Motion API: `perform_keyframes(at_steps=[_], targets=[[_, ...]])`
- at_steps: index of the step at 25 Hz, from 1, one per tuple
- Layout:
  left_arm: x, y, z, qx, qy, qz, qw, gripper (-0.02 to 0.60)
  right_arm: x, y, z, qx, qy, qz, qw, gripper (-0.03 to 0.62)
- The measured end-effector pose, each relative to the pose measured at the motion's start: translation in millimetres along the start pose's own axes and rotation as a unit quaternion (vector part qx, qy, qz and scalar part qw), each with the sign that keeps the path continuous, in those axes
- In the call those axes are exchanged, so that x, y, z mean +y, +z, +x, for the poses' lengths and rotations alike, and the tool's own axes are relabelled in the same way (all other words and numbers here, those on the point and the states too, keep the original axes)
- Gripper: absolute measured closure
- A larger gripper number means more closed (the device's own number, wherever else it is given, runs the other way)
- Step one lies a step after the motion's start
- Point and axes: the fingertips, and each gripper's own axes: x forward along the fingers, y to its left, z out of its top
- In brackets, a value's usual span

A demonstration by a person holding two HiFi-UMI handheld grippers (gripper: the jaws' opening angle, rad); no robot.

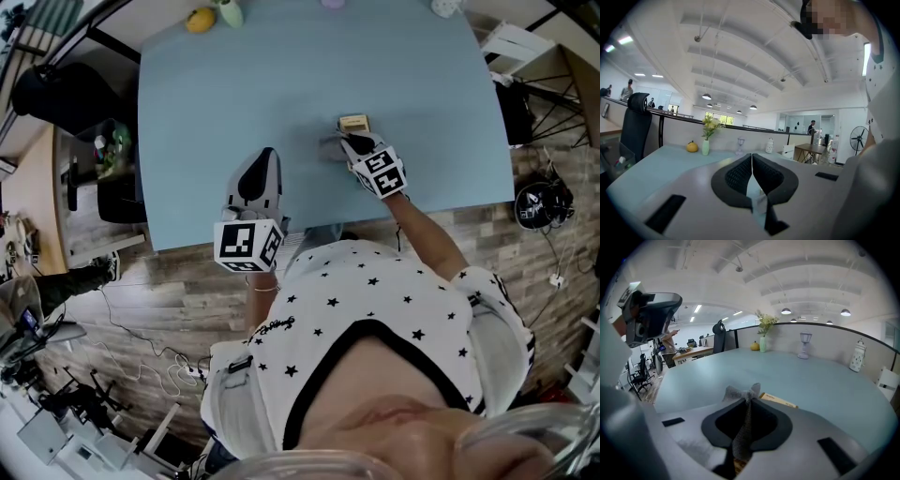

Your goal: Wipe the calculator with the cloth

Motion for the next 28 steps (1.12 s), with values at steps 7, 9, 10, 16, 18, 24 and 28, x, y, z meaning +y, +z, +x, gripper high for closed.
perform_keyframes(at_steps=[7, 9, 10, 16, 18, 24, 28], targets=[[-6, 2, 7, 0.002, -0.017, 0.003, 0.9998, 0.551, -28, -8, -13, -0.006, -0.034, 0.038, 0.999, 0.563], [-10, 2, 11, 0.004, -0.025, 0.005, 0.9997, 0.551, -38, -13, -19, -0.007, -0.046, 0.049, 0.998, 0.563], [-12, 2, 13, 0.005, -0.028, 0.006, 0.9996, 0.551, -43, -15, -22, -0.007, -0.052, 0.055, 0.997, 0.563], [-24, 3, 23, 0.010, -0.051, 0.010, 0.9986, 0.551, -67, -30, -37, -0.007, -0.086, 0.088, 0.992, 0.563], [-27, 3, 25, 0.010, -0.056, 0.012, 0.9983, 0.551, -74, -37, -40, -0.003, -0.095, 0.096, 0.991, 0.563], [-31, 1, 27, 0.015, -0.061, 0.013, 0.9979, 0.551, -82, -56, -45, 0.007, -0.107, 0.124, 0.986, 0.563], [-32, -1, 25, 0.018, -0.059, 0.012, 0.9980, 0.551, -82, -57, -44, 0.007, -0.107, 0.127, 0.986, 0.563]])
